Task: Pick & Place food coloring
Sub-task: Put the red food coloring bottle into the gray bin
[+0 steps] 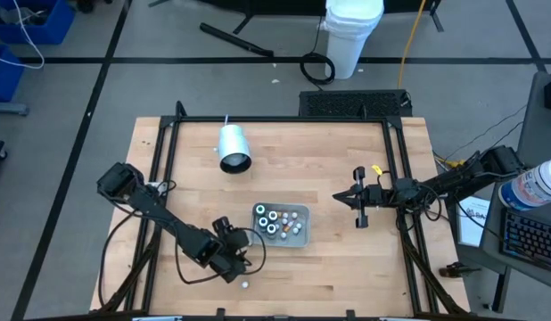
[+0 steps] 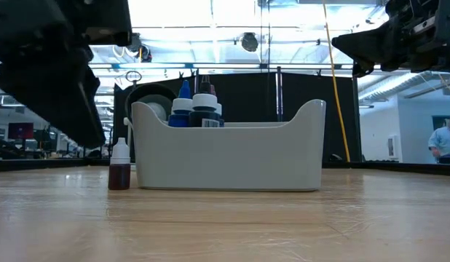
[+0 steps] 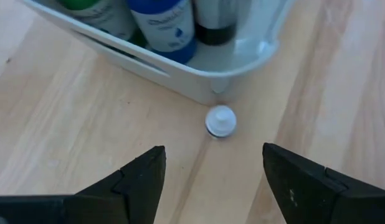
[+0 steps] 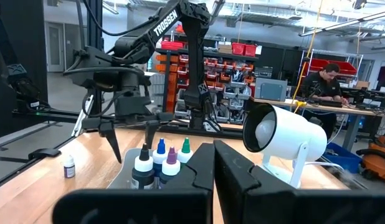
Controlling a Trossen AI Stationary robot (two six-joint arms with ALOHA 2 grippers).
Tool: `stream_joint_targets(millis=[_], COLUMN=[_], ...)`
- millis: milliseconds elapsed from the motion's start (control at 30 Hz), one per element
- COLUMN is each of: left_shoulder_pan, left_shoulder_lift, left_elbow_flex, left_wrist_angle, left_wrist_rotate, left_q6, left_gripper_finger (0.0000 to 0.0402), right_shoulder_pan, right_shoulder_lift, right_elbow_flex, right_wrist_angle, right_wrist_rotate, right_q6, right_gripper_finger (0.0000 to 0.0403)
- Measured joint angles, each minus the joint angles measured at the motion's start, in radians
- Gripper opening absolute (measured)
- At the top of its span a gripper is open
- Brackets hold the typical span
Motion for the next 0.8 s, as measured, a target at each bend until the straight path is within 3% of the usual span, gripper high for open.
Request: stream_joint_targets(millis=[333,800], left_shoulder_pan=[0.006,0.078], left_shoulder_lift=[0.0,0.0], left_elbow_flex=[-0.001,-0.001], left_wrist_angle=[0.004,0.082], left_wrist_rotate=[0.044,0.097], left_q6=[0.178,0.302], left_gripper_finger=[0.0271,0.0271], right_shoulder_pan=[0.0,0.0], right_shoulder_lift=[0.0,0.0], right_elbow_flex=[0.0,0.0], right_wrist_angle=[-0.001,-0.012], right_wrist_rotate=[0.0,0.0], right_q6=[0.002,0.007], right_gripper_finger=[0.0,0.0])
